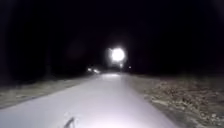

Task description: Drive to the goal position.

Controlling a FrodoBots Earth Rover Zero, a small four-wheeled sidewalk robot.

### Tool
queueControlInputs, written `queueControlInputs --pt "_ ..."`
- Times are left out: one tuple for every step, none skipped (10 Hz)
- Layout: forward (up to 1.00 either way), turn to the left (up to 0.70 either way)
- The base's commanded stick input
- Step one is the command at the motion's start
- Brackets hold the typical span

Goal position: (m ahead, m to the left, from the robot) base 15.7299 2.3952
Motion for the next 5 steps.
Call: queueControlInputs --pt "1.00 -0.21" --pt "1.00 -0.01" --pt "1.00 0.00" --pt "1.00 0.00" --pt "1.00 0.00"
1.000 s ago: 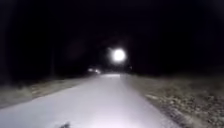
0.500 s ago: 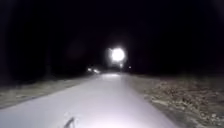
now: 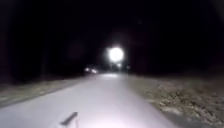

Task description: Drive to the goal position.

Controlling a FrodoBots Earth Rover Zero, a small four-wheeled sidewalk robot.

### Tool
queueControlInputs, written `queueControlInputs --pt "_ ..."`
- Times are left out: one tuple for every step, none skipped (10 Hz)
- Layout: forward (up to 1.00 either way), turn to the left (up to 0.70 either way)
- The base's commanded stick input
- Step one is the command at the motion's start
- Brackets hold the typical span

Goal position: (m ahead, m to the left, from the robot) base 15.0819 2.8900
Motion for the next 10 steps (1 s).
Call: queueControlInputs --pt "1.00 0.00" --pt "1.00 0.00" --pt "1.00 0.00" --pt "1.00 0.00" --pt "1.00 0.00" --pt "1.00 0.00" --pt "1.00 0.00" --pt "1.00 0.00" --pt "1.00 0.00" --pt "1.00 0.00"
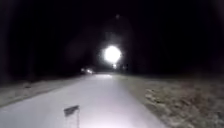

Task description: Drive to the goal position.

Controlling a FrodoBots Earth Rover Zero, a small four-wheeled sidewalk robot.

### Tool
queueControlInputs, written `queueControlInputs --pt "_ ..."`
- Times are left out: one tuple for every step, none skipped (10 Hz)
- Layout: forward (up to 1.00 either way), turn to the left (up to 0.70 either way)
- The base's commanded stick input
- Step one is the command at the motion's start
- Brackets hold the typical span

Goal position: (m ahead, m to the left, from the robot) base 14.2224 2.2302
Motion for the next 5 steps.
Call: queueControlInputs --pt "1.00 0.00" --pt "1.00 0.00" --pt "1.00 0.28" --pt "1.00 0.00" --pt "1.00 0.00"
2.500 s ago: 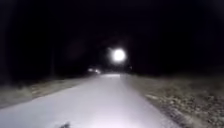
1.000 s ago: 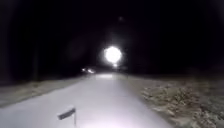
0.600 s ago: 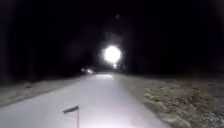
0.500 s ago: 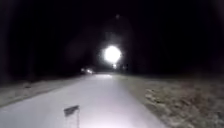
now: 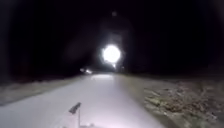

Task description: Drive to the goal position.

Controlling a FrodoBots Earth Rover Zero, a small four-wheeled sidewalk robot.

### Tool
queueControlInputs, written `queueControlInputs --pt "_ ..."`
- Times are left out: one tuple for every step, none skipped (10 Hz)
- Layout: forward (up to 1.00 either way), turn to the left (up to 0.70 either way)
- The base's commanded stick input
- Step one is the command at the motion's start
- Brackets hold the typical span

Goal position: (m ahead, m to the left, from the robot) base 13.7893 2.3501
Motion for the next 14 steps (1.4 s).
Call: queueControlInputs --pt "1.00 0.00" --pt "1.00 0.00" --pt "1.00 0.00" --pt "1.00 0.00" --pt "1.00 0.00" --pt "1.00 0.00" --pt "1.00 0.07" --pt "1.00 0.36" --pt "1.00 0.10" --pt "1.00 0.04" --pt "1.00 0.00" --pt "1.00 0.00" --pt "1.00 0.00" --pt "1.00 0.24"
